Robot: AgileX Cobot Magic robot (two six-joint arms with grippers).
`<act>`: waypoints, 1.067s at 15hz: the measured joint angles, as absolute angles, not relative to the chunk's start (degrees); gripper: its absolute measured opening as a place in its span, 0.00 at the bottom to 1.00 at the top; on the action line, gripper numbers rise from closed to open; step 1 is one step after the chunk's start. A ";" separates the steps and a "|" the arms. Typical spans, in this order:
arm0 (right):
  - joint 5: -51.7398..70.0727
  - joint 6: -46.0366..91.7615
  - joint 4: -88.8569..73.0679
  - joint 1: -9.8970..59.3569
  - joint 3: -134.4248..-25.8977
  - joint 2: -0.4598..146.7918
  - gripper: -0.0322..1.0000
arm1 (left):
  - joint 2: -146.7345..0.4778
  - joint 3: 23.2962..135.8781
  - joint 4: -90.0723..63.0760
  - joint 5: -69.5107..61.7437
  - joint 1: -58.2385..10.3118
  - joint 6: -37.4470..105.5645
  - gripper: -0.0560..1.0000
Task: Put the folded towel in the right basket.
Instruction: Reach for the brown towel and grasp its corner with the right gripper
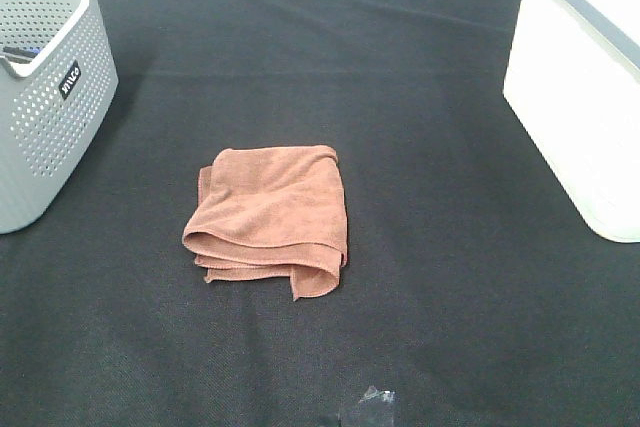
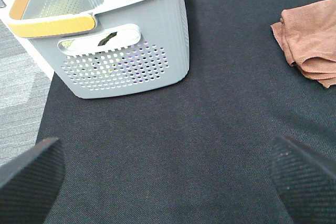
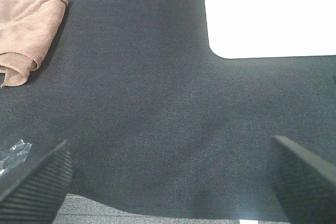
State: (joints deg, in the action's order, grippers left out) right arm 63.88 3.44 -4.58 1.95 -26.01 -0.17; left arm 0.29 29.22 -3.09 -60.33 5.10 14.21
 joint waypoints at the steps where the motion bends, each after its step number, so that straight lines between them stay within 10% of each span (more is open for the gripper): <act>1: 63.88 3.44 -4.53 1.95 -26.01 -0.17 0.97 | 0.29 29.22 -3.09 -60.33 5.10 14.21 0.99; 16: 63.88 3.44 -4.53 1.95 -26.01 -0.17 0.97 | 0.29 29.22 -3.09 -60.33 5.10 14.21 0.99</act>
